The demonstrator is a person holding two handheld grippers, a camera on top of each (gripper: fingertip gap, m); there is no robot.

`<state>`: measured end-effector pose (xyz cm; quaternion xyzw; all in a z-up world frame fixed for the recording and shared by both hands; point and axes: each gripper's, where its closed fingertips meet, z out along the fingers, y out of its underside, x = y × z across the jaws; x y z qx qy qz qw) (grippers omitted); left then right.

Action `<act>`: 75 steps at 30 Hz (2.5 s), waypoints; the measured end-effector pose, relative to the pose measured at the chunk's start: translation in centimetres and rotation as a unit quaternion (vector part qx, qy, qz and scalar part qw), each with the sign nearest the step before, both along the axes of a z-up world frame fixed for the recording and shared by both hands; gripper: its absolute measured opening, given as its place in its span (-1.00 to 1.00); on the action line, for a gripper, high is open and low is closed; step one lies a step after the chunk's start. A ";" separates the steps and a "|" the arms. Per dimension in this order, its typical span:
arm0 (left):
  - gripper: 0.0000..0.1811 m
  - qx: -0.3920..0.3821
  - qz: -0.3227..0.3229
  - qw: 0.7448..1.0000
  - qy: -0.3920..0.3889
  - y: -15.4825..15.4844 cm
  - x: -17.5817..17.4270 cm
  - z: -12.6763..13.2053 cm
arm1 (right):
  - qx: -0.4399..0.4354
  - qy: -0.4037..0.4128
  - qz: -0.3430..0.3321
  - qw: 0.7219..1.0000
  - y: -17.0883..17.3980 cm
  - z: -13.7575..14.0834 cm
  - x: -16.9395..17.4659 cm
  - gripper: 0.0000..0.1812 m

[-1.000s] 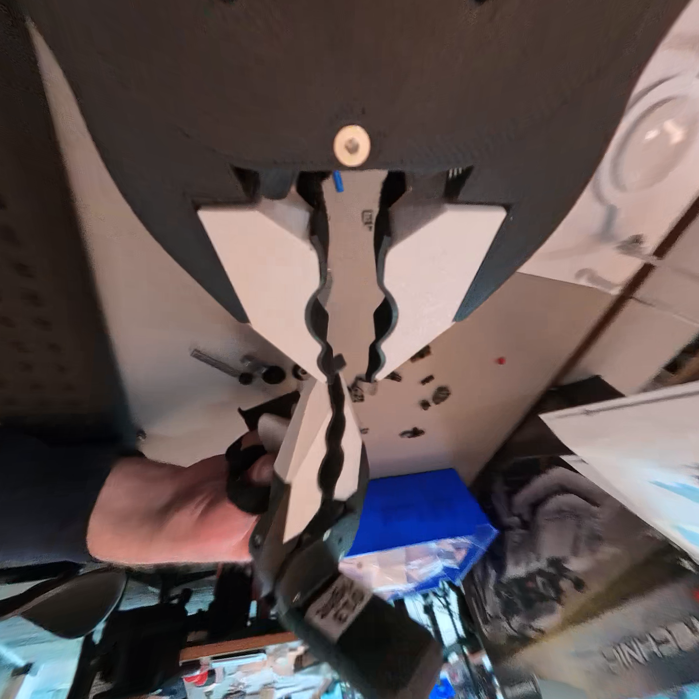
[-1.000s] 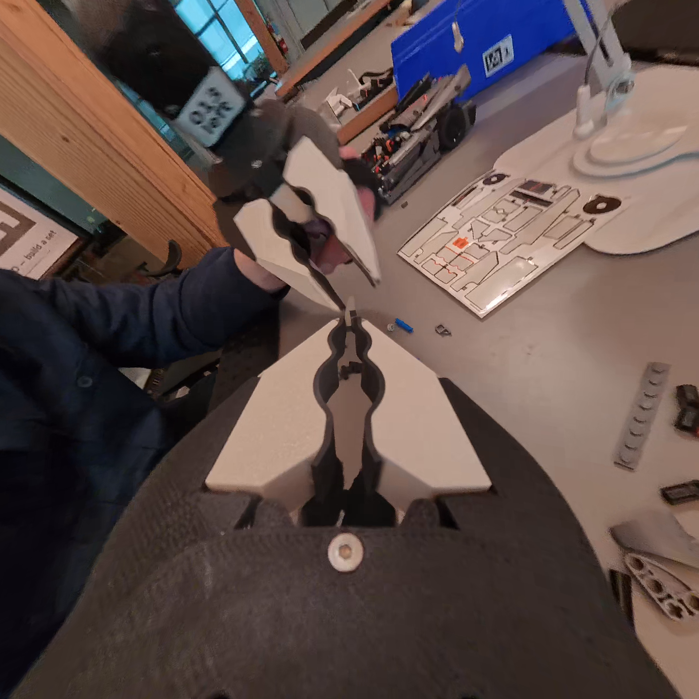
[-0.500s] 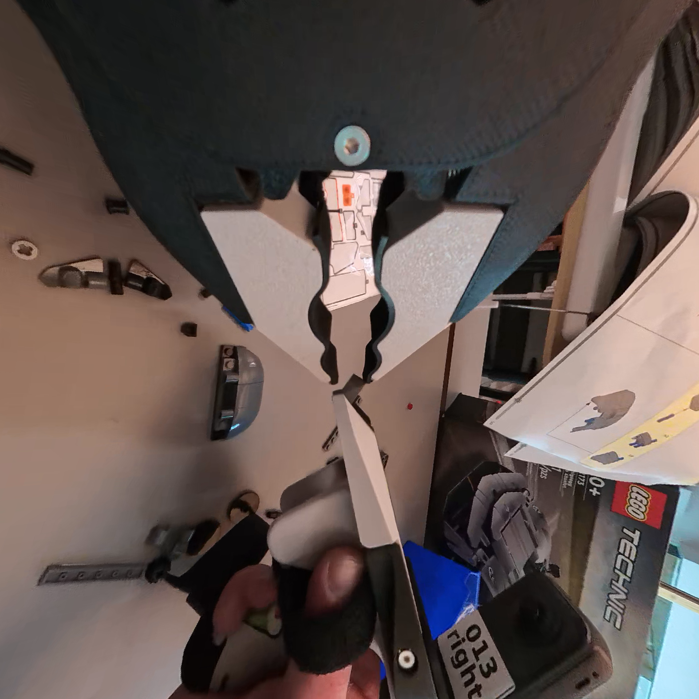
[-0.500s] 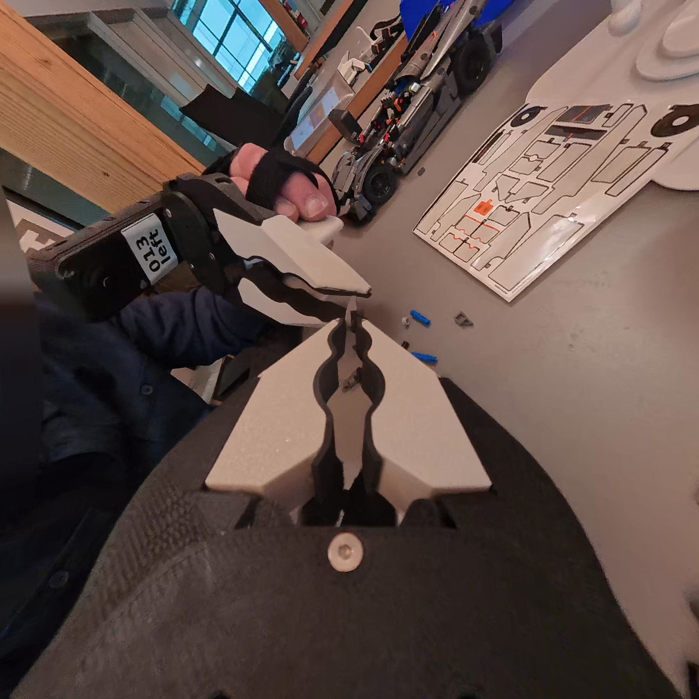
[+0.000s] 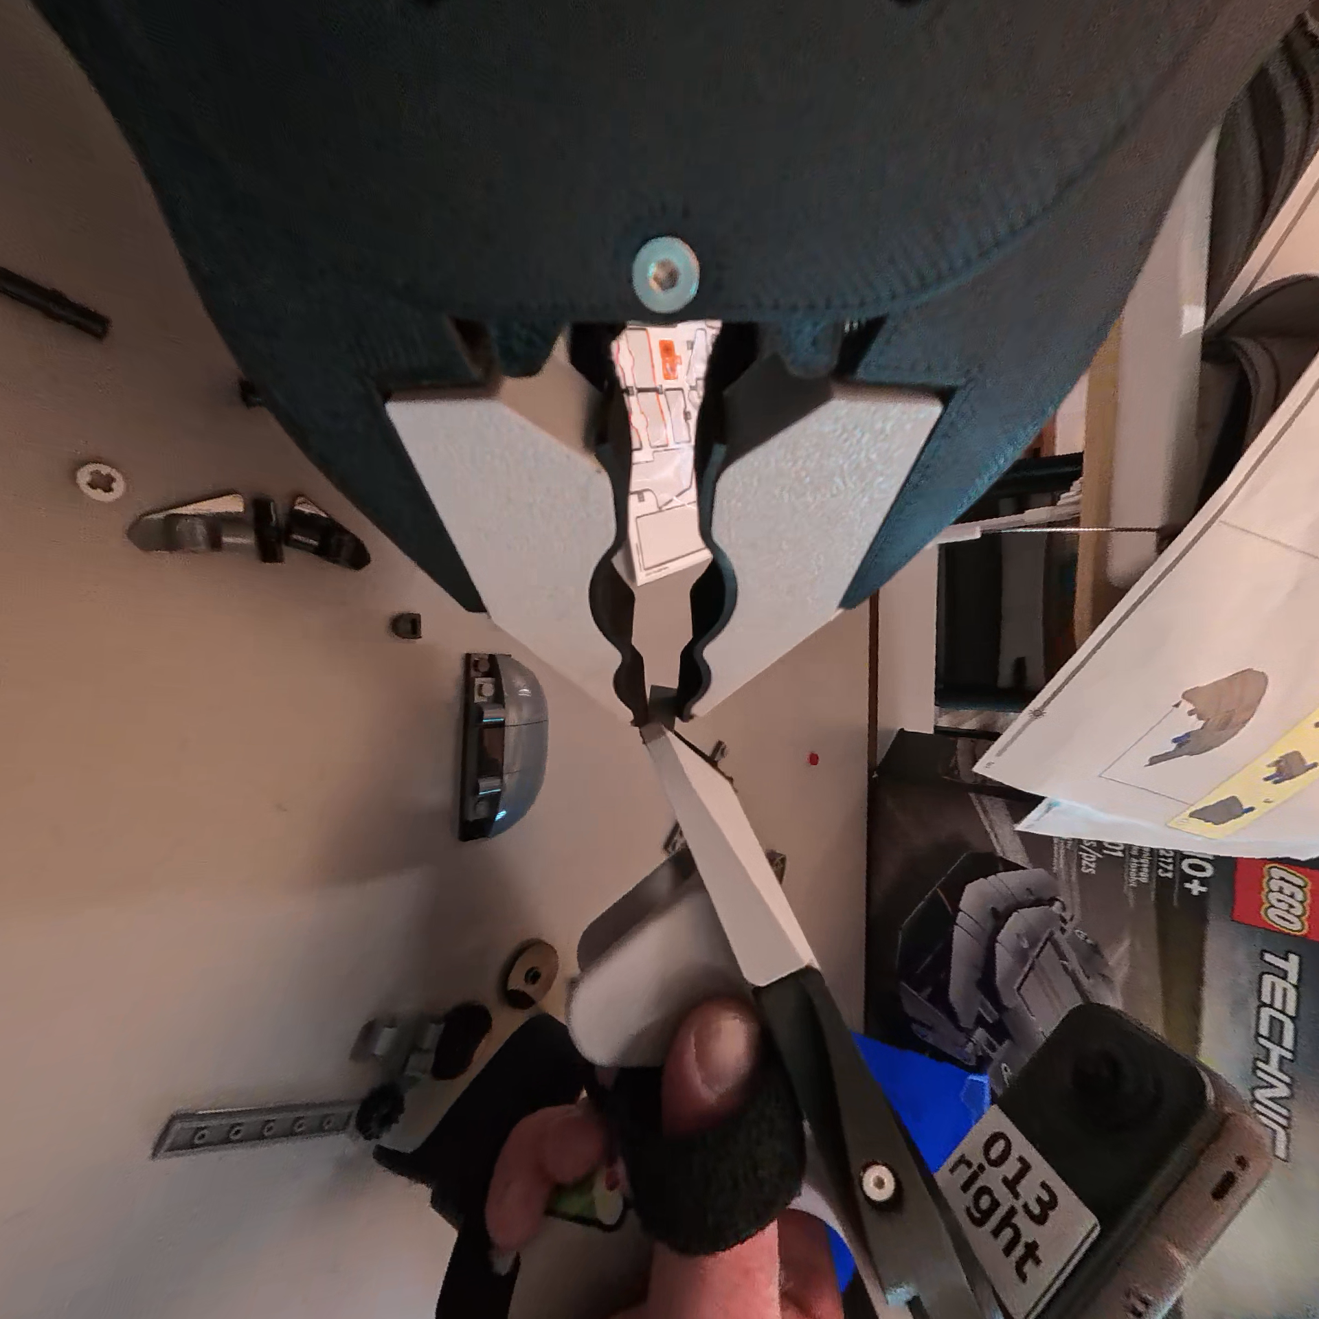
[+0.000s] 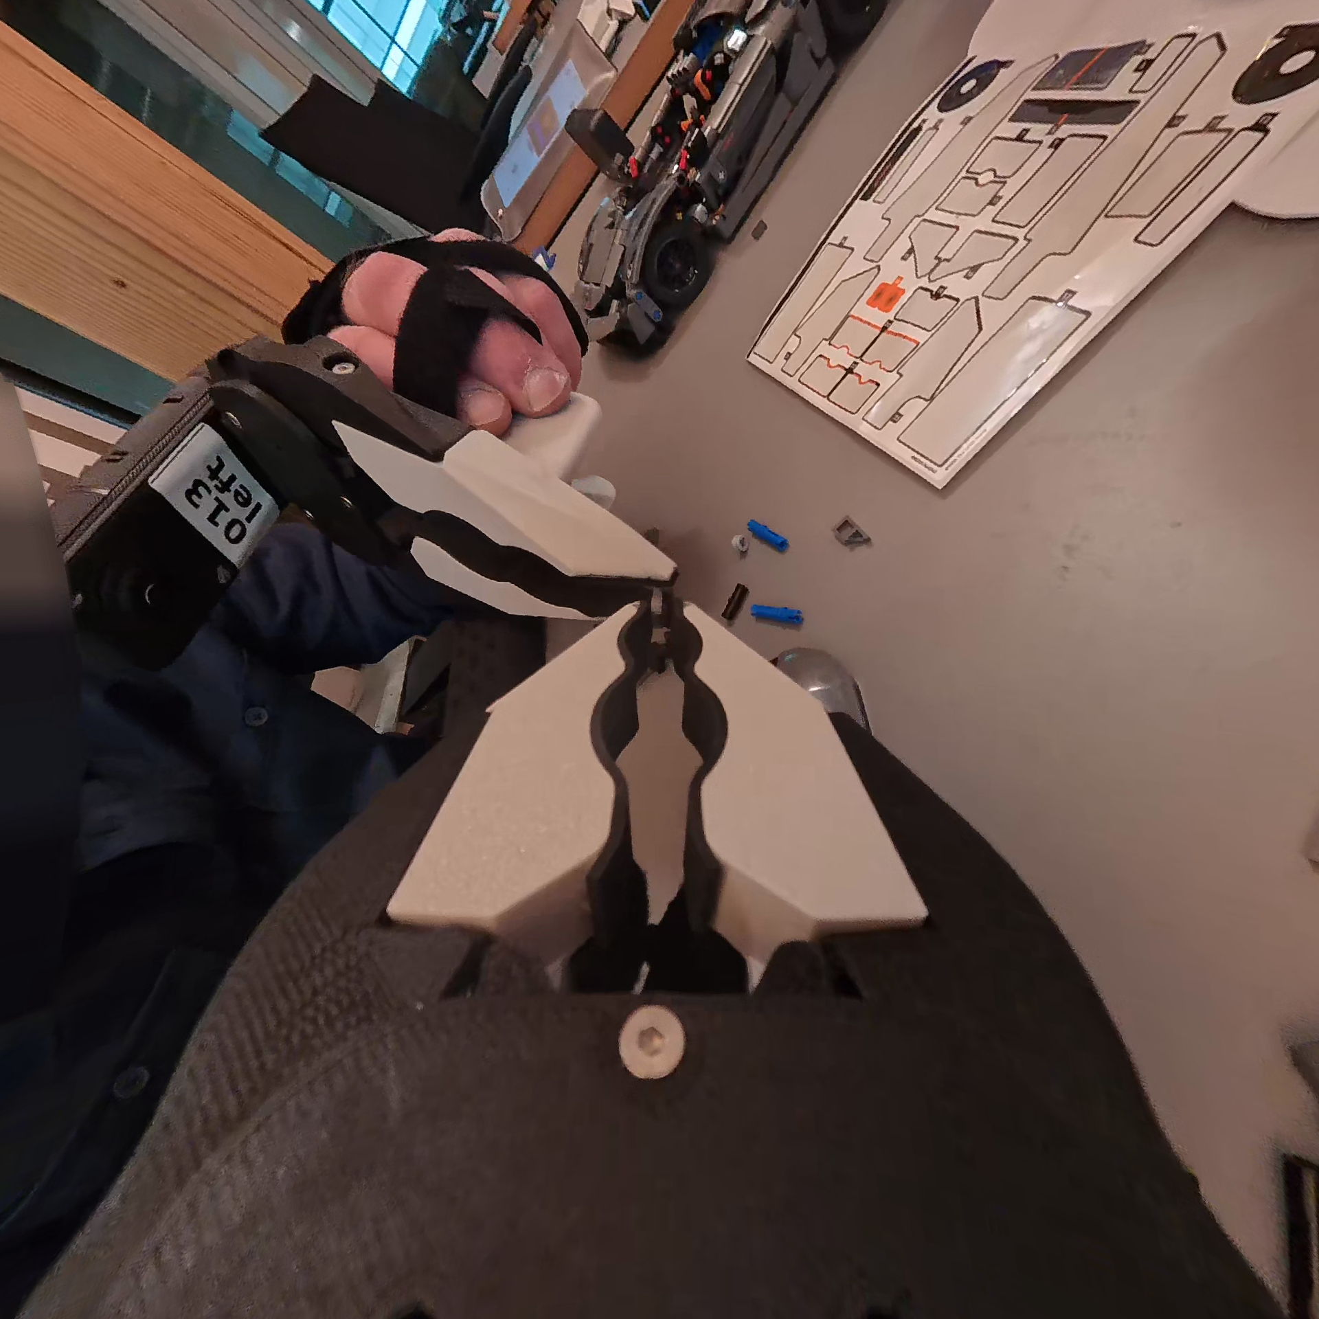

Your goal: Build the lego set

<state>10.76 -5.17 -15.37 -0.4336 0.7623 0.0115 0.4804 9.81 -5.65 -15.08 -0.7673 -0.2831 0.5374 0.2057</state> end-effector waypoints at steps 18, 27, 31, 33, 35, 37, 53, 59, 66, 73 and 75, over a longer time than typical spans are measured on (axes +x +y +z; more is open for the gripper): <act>-0.94 -0.265 0.042 0.958 0.105 -1.8 -1.8 -6.3 | 0.086 -0.148 0.004 0.985 0.1 -4.0 1.1 -0.80; -0.94 -0.271 0.061 0.955 0.106 -1.3 -1.6 -6.6 | 0.151 -0.220 0.011 0.964 0.7 -5.4 0.5 -0.80; -0.94 -0.270 0.063 0.954 0.111 -1.3 -1.4 -6.9 | 0.152 -0.232 0.019 0.961 0.6 -6.0 0.5 -0.75; -0.94 -0.271 0.067 0.953 0.113 -1.2 -1.4 -7.0 | 0.146 -0.232 0.024 0.961 0.4 -6.1 0.5 -0.74; -0.94 -0.274 0.064 0.953 0.111 -1.3 -1.3 -7.1 | 0.140 -0.234 0.027 0.962 0.3 -6.4 0.5 -0.73; -0.94 -0.274 0.066 0.953 0.111 -1.2 -1.3 -7.0 | 0.134 -0.236 0.026 0.962 0.3 -6.6 0.5 -0.71; -0.94 -0.260 0.036 0.956 0.128 -1.5 -0.8 -7.0 | 0.114 -0.232 0.024 0.966 0.1 -7.0 0.5 -0.70; -0.93 -0.239 0.016 0.960 0.146 -1.4 -0.8 -7.0 | 0.114 -0.231 0.026 0.966 0.0 -6.9 0.4 -0.70; -0.85 -0.194 0.020 0.969 0.149 -1.0 -0.7 -6.8 | 0.114 -0.226 0.028 0.967 -0.1 -7.0 0.4 -0.72; -0.88 -0.205 0.017 0.969 0.136 -1.1 -1.1 -6.4 | 0.112 -0.222 0.031 0.968 -0.2 -7.0 0.3 -0.73; -0.90 -0.207 0.011 0.970 0.130 -1.3 -1.0 -6.2 | 0.114 -0.225 0.031 0.967 -0.2 -7.0 0.4 -0.77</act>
